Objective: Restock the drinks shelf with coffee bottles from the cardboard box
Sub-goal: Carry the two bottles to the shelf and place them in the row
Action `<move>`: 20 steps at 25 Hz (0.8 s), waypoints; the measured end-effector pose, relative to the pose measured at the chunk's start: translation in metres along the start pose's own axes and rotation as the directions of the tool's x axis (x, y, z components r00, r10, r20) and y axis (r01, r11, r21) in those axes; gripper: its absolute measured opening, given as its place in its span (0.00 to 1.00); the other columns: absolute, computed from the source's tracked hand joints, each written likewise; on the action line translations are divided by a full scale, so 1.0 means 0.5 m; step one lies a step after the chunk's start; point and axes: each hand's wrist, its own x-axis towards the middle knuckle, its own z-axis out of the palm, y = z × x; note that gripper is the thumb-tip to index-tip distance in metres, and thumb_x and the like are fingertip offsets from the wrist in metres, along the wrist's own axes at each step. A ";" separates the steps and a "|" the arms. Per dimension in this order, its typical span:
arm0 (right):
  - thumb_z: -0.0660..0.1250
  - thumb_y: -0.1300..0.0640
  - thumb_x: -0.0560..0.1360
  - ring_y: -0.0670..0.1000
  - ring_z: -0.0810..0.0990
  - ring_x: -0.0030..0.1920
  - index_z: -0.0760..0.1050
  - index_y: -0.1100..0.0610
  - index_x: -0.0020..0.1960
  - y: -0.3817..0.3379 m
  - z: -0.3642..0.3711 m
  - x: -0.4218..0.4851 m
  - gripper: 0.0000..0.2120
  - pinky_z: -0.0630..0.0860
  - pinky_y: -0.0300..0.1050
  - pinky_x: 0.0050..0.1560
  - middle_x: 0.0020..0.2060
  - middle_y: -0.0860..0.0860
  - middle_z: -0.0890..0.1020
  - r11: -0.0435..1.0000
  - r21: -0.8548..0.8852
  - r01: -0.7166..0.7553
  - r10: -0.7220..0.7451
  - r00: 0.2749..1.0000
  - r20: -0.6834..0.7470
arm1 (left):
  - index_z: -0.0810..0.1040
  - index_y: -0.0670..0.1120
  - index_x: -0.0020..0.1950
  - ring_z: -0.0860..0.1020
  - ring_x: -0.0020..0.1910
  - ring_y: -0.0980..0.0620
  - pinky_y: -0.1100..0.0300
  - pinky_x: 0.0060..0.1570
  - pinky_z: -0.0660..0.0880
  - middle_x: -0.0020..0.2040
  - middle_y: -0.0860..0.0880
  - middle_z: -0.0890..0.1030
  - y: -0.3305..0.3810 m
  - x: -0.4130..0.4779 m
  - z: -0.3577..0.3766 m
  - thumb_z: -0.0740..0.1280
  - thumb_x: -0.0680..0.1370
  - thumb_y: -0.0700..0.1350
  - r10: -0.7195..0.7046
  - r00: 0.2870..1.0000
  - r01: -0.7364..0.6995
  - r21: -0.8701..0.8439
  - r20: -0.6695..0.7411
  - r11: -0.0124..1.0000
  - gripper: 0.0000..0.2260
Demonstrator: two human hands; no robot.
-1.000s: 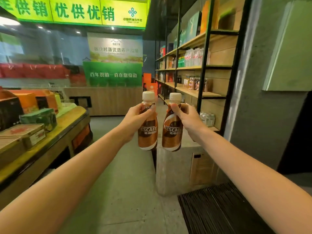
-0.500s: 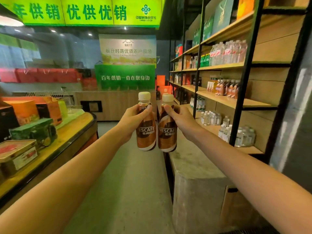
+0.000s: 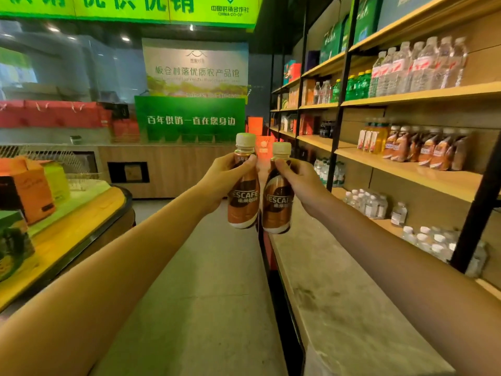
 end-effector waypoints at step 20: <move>0.59 0.50 0.79 0.45 0.78 0.42 0.73 0.61 0.51 0.386 -0.400 0.750 0.14 0.73 0.34 0.37 0.43 0.51 0.80 0.950 -0.203 -0.238 0.091 0.831 -0.549 | 0.72 0.47 0.61 0.73 0.62 0.46 0.50 0.61 0.68 0.59 0.47 0.77 -0.292 1.040 0.379 0.64 0.77 0.51 0.090 0.844 -0.017 -0.141 0.529 0.990 0.16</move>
